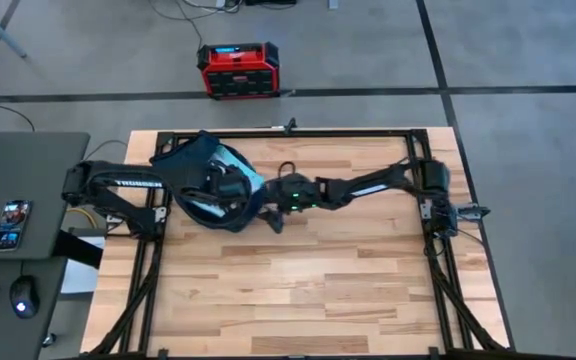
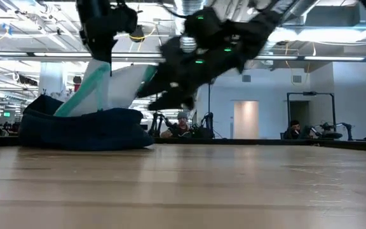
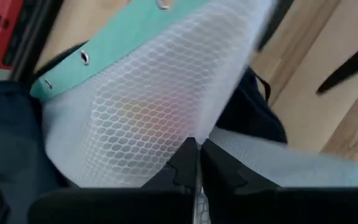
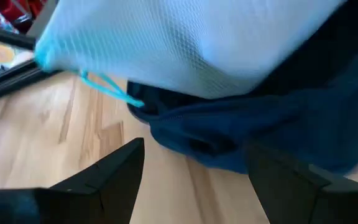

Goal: Unpack backpack
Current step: Put the zip bag into the backpack

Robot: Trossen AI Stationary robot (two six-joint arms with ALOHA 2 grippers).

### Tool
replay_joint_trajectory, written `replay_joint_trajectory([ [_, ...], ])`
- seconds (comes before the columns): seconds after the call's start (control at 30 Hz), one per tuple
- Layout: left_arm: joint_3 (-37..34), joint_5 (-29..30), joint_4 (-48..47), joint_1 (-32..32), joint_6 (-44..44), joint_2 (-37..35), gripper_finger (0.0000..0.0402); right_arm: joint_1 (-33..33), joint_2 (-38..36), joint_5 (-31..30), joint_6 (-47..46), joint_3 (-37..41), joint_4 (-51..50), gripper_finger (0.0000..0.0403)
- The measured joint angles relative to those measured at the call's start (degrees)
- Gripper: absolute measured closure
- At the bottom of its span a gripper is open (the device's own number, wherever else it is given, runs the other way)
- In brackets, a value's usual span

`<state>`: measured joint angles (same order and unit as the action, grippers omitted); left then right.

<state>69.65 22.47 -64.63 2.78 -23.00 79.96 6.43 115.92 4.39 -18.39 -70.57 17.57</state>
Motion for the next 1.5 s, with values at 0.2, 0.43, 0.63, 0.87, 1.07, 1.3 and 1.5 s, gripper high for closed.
replay_joint_trajectory([
  [0.2, -5.7, -1.3, 4.1, 1.1, 1.2, -3.1, 0.0402, 1.3, 6.4, -1.4, -8.8, -12.7, -8.8, 0.0138],
  [0.43, -7.1, -1.3, 5.8, 1.2, 3.0, -4.7, 0.0402, 2.4, 10.1, -2.6, -17.6, -19.0, -15.9, 0.0138],
  [0.63, -7.1, -1.2, 6.4, 1.2, 4.7, -5.2, 0.0402, 2.4, 10.9, -4.4, -21.0, -19.5, -17.5, 0.0138],
  [0.87, -7.1, -1.3, 7.9, 1.2, 6.6, -5.2, 0.0402, 2.4, 12.7, -4.6, -23.5, -19.4, -19.8, 0.0149],
  [1.07, -7.2, -1.3, 8.8, 1.2, 7.5, -4.9, 0.0402, 2.4, 12.8, -3.3, -17.2, -19.4, -22.5, 0.0343],
  [1.3, -16.5, -4.6, 19.5, 2.3, 7.5, -5.0, 0.0401, 1.0, 9.9, -0.2, -9.7, -19.3, -26.2, 0.0399],
  [1.5, -24.3, -8.6, 24.1, 4.5, 6.2, -5.1, 0.0401, -1.6, 4.4, -0.5, -4.2, -19.3, -26.8, 0.0401],
])
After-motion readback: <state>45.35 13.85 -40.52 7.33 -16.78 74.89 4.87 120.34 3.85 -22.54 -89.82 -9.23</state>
